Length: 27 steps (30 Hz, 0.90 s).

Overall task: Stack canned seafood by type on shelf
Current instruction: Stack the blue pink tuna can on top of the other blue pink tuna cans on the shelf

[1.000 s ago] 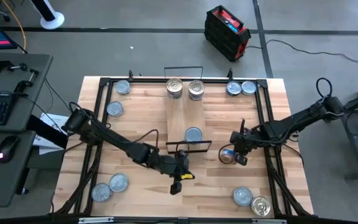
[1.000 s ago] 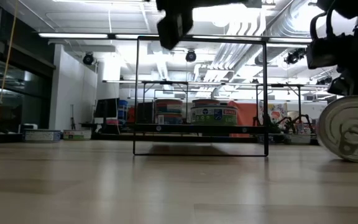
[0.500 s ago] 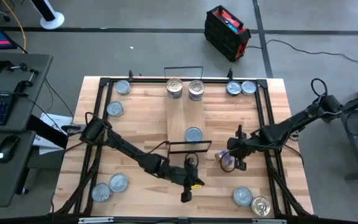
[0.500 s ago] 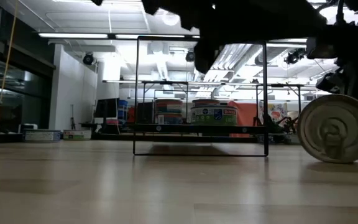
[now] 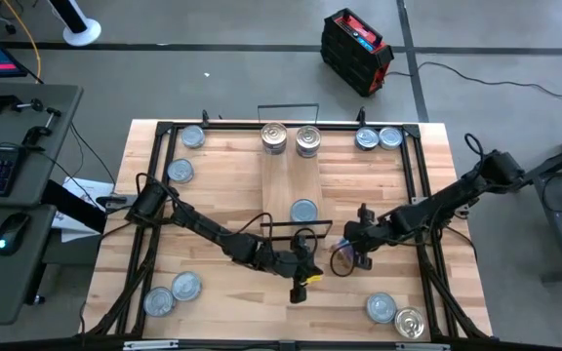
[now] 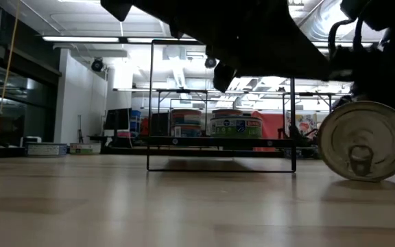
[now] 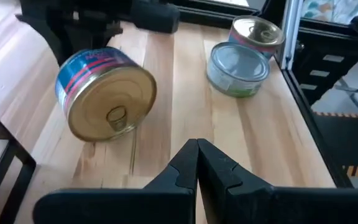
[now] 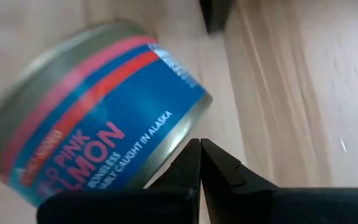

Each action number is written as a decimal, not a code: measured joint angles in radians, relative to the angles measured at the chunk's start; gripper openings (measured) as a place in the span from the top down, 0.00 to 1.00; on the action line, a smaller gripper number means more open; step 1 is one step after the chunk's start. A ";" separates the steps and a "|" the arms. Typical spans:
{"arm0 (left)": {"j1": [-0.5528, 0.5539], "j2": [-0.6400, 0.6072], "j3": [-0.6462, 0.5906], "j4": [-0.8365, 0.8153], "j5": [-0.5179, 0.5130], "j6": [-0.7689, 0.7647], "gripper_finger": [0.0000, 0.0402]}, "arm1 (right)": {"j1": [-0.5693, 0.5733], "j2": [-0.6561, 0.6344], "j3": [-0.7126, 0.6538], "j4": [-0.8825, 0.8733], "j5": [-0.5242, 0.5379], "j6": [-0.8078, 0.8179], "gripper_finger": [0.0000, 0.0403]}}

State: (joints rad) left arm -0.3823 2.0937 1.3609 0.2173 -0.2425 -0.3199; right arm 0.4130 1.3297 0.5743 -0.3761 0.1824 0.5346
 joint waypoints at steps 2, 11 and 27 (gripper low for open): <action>-0.006 0.000 0.000 0.003 0.015 0.000 1.00 | 0.002 0.000 0.000 0.053 0.000 -0.017 1.00; -0.041 -0.001 0.000 -0.057 0.035 0.012 1.00 | 0.008 0.000 0.000 0.222 -0.078 -0.045 1.00; -0.035 -0.001 0.000 -0.057 -0.010 0.171 1.00 | 0.098 0.000 0.028 0.331 -0.056 -0.039 1.00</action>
State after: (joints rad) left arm -0.4174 2.0926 1.3613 0.1600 -0.2527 -0.1489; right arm 0.5113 1.3296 0.6026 -0.0456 0.1268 0.4952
